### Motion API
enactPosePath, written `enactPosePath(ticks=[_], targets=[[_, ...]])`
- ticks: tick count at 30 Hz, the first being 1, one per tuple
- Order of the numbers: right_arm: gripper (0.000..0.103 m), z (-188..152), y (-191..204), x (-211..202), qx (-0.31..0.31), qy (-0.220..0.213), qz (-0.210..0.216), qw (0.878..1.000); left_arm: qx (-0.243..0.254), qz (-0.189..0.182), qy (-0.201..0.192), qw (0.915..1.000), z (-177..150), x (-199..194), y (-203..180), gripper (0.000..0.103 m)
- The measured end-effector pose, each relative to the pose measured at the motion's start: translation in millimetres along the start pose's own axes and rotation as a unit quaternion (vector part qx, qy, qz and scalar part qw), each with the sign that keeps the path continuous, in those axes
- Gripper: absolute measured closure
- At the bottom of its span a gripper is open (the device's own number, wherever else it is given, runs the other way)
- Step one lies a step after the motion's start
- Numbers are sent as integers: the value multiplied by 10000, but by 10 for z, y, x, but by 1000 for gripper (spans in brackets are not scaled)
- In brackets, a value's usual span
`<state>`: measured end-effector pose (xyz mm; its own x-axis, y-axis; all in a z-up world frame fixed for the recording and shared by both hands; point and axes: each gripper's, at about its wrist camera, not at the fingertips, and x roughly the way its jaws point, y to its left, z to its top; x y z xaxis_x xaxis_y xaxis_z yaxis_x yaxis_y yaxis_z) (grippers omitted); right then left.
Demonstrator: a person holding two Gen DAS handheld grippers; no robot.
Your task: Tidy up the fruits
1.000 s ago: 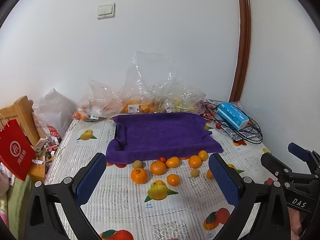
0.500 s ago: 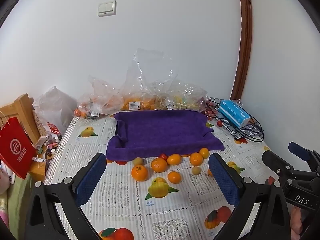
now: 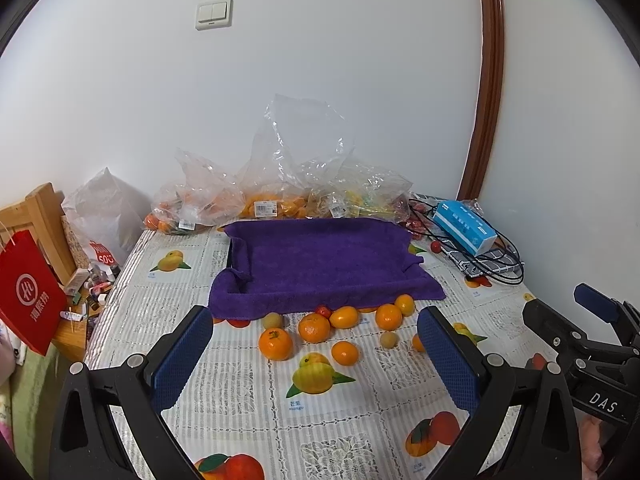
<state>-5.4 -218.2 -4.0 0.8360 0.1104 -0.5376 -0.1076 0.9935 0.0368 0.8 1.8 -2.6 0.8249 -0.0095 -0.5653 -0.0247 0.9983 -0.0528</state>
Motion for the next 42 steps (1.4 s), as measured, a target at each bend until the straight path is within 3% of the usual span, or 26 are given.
enactPosePath(ticks=[42], targets=[[1, -21, -21, 15, -9, 27, -72, 10000, -21, -21, -6, 10000, -13, -4, -44, 0]])
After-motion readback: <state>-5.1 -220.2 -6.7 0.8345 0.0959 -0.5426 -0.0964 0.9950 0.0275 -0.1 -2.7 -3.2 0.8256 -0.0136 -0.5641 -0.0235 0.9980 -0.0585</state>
